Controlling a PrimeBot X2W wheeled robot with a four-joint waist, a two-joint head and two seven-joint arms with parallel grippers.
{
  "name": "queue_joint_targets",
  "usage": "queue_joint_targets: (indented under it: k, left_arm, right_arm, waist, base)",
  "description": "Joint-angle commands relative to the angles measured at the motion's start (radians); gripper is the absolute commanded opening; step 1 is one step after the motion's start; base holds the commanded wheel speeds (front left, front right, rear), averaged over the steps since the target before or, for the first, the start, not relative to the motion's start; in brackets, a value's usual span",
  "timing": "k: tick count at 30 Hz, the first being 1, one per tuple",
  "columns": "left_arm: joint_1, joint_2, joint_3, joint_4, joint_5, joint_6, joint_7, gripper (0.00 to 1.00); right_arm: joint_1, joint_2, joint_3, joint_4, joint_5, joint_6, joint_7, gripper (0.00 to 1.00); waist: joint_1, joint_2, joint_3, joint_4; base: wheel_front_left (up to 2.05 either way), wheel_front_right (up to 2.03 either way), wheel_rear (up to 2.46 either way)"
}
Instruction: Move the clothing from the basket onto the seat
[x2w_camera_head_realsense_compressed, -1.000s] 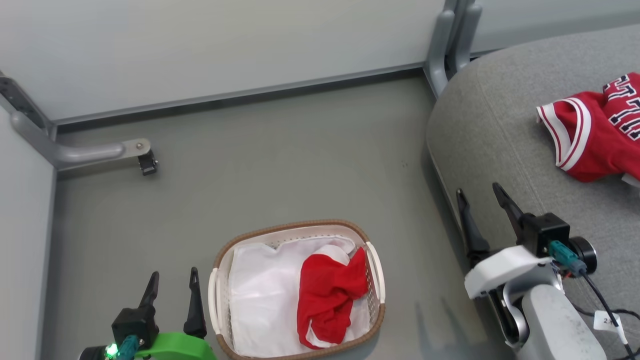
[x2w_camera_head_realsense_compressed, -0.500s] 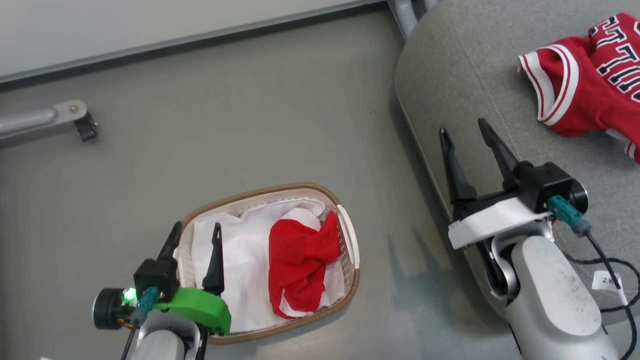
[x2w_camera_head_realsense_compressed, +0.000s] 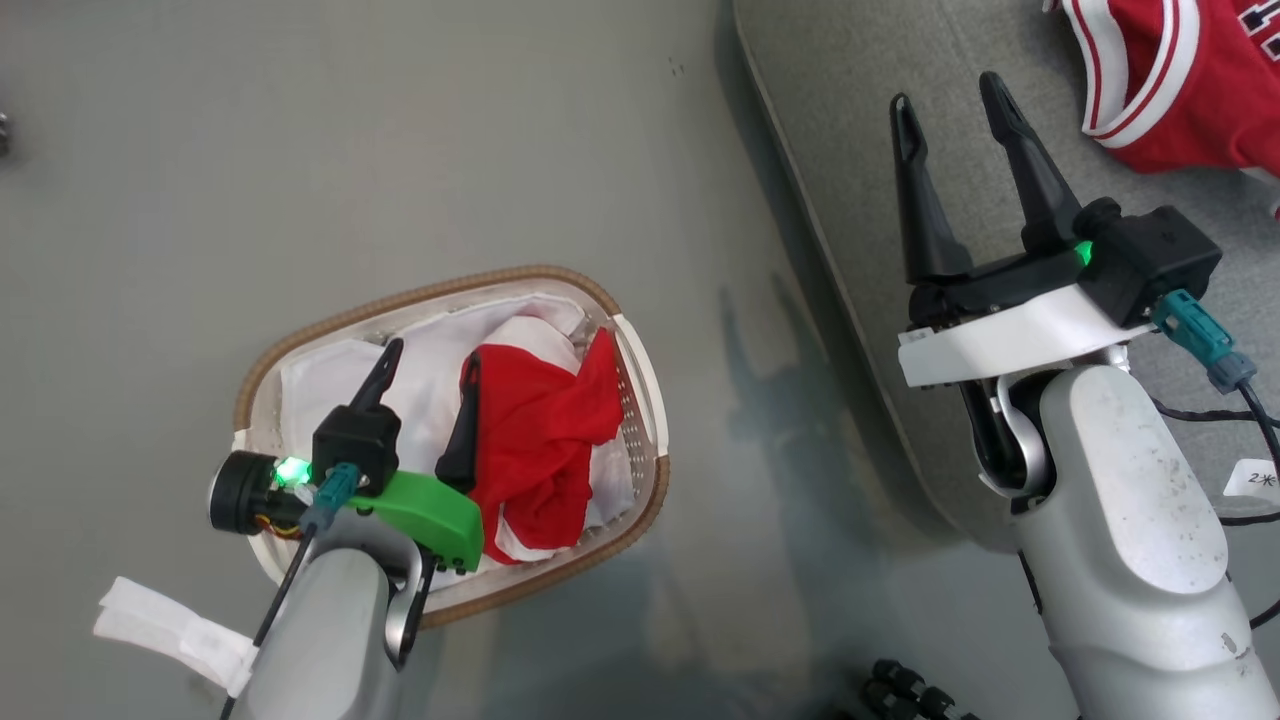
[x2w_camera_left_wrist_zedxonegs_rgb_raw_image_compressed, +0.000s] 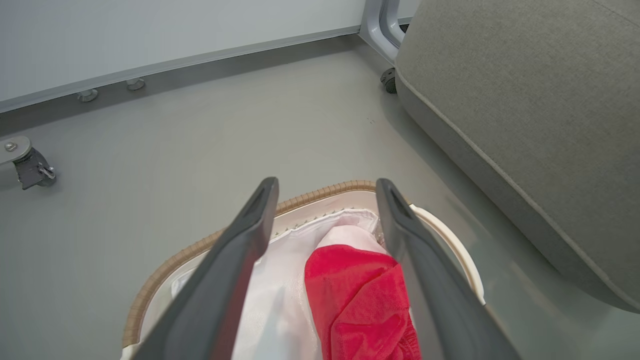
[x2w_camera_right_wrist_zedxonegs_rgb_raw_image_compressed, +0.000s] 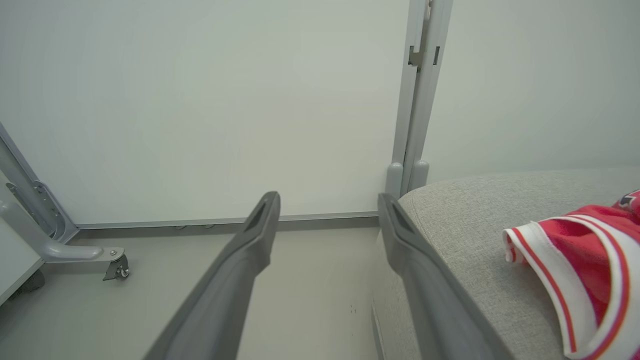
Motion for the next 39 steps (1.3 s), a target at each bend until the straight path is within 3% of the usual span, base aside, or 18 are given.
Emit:
queue_joint_targets:
  k: [1,17,31,39]
  left_arm:
    - [-0.037,0.017,-0.003,0.009,0.005,-0.004,0.000,1.00]
    - [-0.182,0.024,-0.111,0.138,-0.001,-0.012,0.000,1.00]
    - [-0.254,0.064,-0.220,0.283,-0.008,-0.012,0.000,1.00]
    - [-0.307,0.069,-0.224,0.356,-0.018,-0.012,0.000,1.00]
  right_arm:
    - [-0.017,-0.001,0.004,-0.010,0.006,-0.001,-0.002,1.00]
    - [-0.100,-0.002,0.017,-0.044,0.019,-0.001,-0.001,1.00]
    - [-0.118,-0.002,0.019,-0.046,0.028,-0.001,-0.001,1.00]
    - [-0.130,-0.002,0.022,-0.053,0.037,-0.001,-0.001,1.00]
  waist:
    - [0.0000,-0.0001,0.098,-0.038]
    - [0.0000,-0.0001,0.259,-0.049]
    - [0.0000,-0.0001,0.316,-0.056]
    - [0.0000,-0.0001,0.351,-0.062]
  base:
    - [0.00,0.00,0.00]
    - [0.00,0.00,0.00]
    - [0.00,0.00,0.00]
    - [0.00,0.00,0.00]
